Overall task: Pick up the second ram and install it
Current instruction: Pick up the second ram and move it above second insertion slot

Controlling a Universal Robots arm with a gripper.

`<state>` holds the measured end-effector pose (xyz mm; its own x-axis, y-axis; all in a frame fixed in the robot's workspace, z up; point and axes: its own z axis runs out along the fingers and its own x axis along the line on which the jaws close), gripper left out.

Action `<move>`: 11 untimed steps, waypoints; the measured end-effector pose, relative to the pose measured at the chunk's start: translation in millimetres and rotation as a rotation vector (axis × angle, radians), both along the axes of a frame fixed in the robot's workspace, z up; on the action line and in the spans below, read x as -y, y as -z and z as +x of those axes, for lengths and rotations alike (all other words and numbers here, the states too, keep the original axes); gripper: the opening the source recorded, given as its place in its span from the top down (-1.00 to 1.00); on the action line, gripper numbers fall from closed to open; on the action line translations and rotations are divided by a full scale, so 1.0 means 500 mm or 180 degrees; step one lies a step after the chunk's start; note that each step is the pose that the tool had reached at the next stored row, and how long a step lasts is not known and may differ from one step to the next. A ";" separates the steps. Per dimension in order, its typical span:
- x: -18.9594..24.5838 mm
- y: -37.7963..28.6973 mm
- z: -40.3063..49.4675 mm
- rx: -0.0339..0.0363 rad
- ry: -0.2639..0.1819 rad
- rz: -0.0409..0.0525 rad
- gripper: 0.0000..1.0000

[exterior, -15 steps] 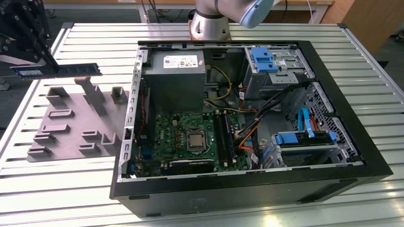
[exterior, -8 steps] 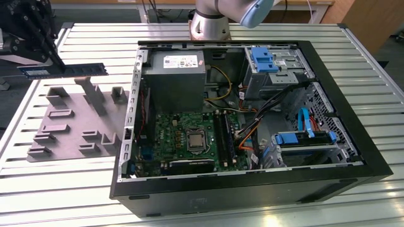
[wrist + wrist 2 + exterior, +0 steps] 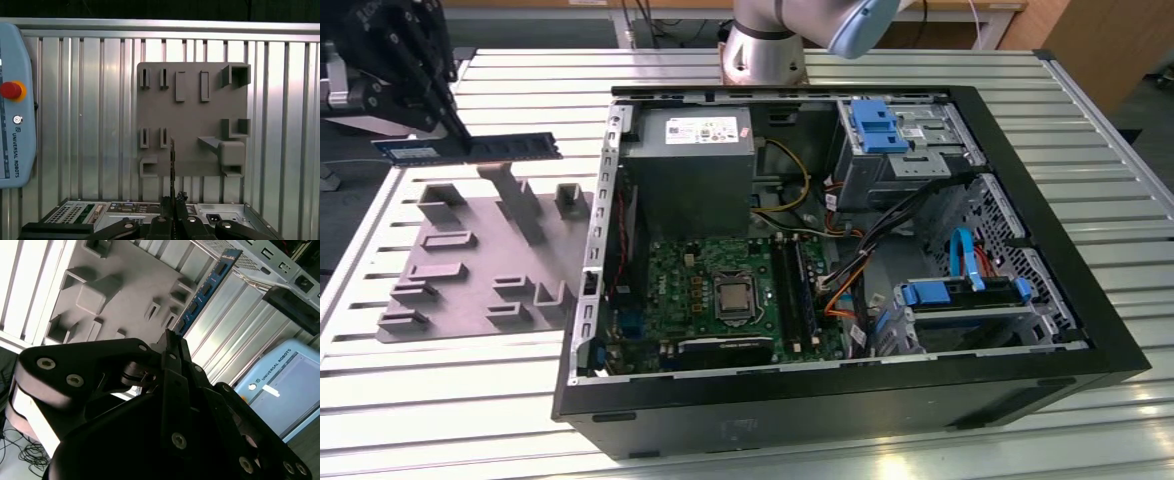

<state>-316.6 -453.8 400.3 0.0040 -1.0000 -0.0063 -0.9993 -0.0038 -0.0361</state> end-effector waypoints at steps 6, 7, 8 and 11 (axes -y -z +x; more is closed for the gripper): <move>0.0000 0.000 0.019 0.0000 0.0000 0.0000 0.73; 0.0000 0.000 0.022 0.0000 0.0000 0.0000 0.73; 0.0000 0.000 0.025 0.0000 0.0000 0.0000 0.73; 0.0000 0.000 0.034 0.0000 0.0000 0.0000 0.73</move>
